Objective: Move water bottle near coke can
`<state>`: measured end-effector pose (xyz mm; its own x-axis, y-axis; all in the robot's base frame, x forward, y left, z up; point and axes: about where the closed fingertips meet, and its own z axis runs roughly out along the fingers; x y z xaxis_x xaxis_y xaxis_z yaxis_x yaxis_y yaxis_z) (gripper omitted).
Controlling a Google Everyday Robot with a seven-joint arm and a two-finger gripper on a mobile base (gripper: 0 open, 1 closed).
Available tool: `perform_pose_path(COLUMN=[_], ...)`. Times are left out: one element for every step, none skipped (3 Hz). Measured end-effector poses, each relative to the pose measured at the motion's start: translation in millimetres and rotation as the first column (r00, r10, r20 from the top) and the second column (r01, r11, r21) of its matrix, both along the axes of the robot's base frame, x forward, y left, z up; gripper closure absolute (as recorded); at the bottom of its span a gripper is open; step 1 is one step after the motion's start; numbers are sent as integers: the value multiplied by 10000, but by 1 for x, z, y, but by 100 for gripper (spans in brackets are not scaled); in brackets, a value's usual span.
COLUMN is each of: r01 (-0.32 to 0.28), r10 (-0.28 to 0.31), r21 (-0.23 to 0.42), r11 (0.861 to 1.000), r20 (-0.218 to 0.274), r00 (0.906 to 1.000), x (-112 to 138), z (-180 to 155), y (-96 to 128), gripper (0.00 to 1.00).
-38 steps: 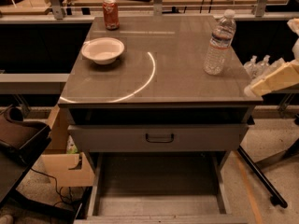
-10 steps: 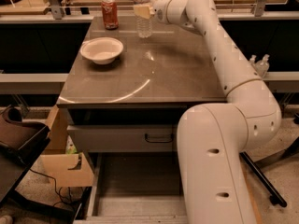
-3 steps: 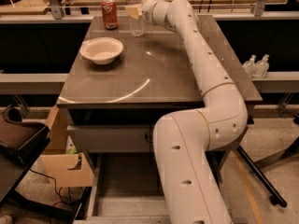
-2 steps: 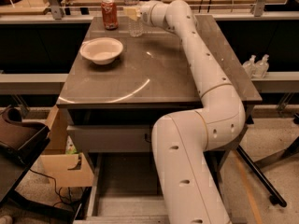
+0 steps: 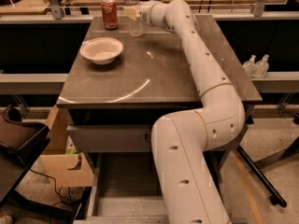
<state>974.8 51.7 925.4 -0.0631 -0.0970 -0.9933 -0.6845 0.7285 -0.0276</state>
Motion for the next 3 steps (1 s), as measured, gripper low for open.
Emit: perform_pose_path(r01=[0, -1, -36], r10=[0, 1, 36], r21=[0, 0, -5], r11=[10000, 10000, 10000], r20=[0, -1, -25], r00=[10000, 10000, 10000], x=[-1, -1, -1], z=[0, 0, -2], y=[0, 0, 4], gripper=[62, 38, 15])
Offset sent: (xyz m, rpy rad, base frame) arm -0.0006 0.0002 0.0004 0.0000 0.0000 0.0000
